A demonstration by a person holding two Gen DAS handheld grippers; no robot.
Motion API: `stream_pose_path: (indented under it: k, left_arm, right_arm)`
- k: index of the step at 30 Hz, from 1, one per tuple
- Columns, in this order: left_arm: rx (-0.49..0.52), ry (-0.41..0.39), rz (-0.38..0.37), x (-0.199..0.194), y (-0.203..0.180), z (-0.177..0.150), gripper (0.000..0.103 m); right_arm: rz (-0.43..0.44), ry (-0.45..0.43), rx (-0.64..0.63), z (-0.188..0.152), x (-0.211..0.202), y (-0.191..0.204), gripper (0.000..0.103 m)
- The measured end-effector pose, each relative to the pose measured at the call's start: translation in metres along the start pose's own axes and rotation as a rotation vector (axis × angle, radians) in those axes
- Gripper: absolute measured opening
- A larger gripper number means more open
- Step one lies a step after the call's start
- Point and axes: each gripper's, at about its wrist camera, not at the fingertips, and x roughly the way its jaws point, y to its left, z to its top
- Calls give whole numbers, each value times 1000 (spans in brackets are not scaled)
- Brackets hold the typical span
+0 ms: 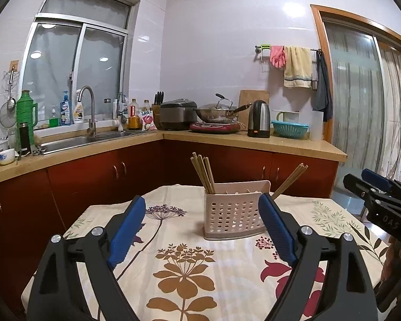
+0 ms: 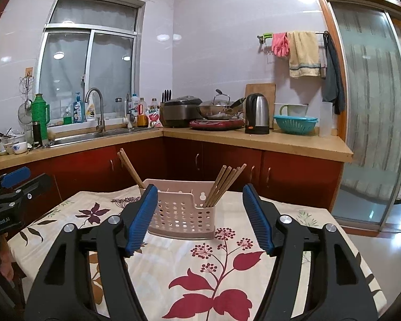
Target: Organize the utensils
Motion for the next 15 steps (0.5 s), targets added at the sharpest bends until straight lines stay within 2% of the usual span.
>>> stream_pose_path:
  k: [15]
  left_arm:
    - [-4,-29,8,-26,1,-3,84]
  right_arm:
    - [0,-20,-5,3,-21,3,67]
